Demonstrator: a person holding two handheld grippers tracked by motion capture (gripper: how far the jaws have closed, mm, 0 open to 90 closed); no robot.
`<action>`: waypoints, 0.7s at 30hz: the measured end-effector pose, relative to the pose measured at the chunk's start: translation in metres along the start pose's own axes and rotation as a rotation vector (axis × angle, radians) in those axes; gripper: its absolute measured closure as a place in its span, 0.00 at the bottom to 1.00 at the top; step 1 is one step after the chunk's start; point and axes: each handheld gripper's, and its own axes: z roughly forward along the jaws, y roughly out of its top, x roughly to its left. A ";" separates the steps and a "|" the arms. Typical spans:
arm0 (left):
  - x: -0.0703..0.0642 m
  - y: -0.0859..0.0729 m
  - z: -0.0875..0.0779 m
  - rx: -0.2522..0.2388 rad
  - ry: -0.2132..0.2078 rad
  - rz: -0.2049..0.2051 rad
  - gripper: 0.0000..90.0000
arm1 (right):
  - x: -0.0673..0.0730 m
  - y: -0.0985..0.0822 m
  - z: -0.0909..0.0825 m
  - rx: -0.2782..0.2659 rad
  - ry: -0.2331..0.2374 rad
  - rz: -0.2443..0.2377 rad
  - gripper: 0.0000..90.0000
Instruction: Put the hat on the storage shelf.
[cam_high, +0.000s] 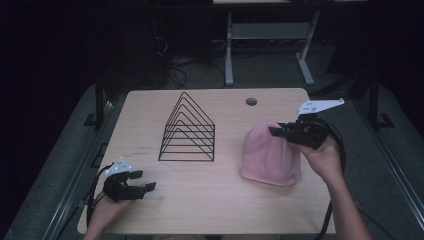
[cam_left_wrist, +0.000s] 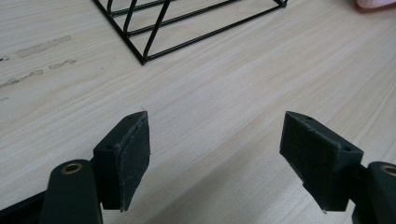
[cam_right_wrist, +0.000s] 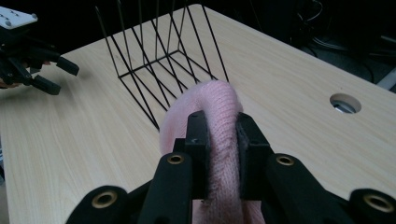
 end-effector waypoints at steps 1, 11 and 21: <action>0.000 0.000 0.000 0.000 -0.001 0.000 0.27 | 0.001 0.002 0.000 -0.001 0.001 -0.005 0.86; -0.002 0.004 -0.002 -0.012 -0.016 0.008 0.27 | 0.009 0.019 0.000 -0.022 0.016 -0.029 0.86; -0.006 0.015 -0.007 -0.035 -0.048 0.022 0.28 | 0.019 0.040 -0.005 -0.063 0.031 -0.065 0.86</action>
